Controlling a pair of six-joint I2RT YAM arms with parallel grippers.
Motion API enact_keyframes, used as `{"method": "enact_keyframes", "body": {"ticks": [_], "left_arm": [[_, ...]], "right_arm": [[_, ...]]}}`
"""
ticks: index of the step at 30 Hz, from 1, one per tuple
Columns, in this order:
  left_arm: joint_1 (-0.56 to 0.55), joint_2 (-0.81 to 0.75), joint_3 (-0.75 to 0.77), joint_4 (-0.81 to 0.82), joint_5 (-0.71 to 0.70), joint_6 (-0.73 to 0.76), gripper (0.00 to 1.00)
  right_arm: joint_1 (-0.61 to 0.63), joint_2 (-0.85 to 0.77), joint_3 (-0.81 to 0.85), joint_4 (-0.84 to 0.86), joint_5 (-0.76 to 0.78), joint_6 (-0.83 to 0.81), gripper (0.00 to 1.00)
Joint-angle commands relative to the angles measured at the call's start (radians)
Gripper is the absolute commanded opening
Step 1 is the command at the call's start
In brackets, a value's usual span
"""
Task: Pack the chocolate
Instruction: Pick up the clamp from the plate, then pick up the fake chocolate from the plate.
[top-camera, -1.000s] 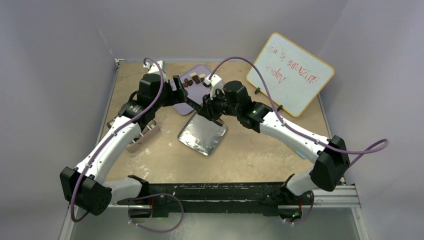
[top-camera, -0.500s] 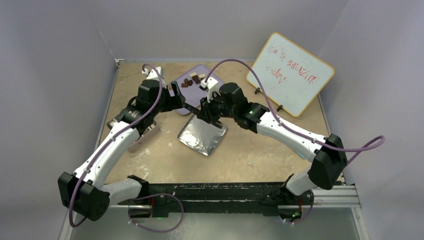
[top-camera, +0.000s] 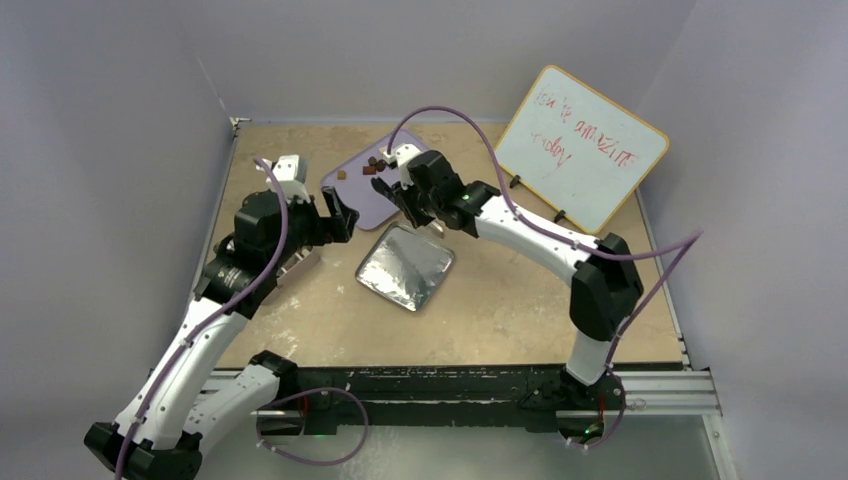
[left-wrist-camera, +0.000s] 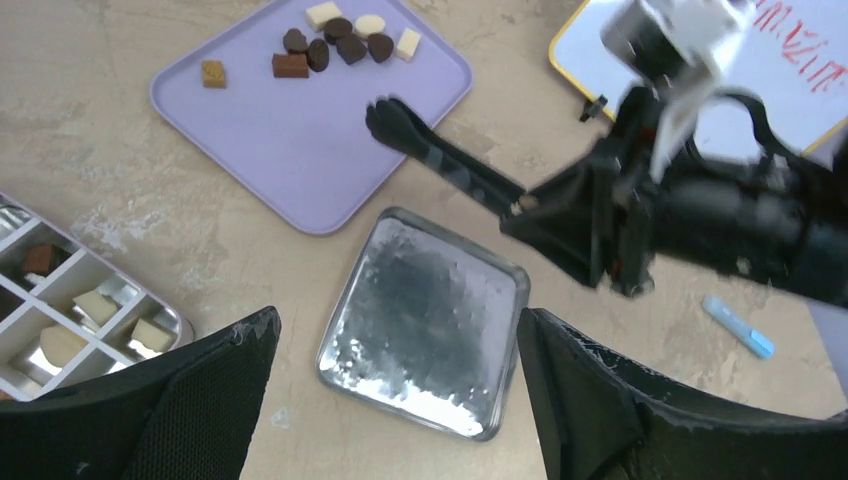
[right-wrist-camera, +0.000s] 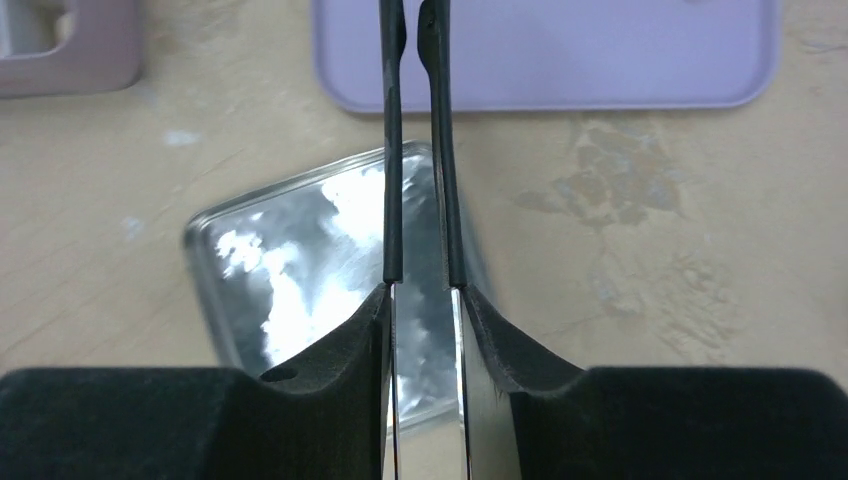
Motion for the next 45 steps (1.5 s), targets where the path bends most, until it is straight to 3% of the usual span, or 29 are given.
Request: {"method": "enact_keyframes", "body": {"ticks": [1,23,45], "left_arm": [[0.005,-0.064,-0.099,0.029,0.041,0.071,0.87],[0.002,-0.197,-0.197,0.016,0.041,0.116,0.88],[-0.001,-0.208,-0.198,0.021,0.032,0.12,0.88]], "right_arm": [[-0.037,0.096,0.153,-0.095,0.176,-0.056,0.31],[-0.209,0.456,0.552,-0.215,0.173,-0.14,0.42],[-0.283,0.581,0.67,-0.242,0.103,-0.177,0.43]]}}
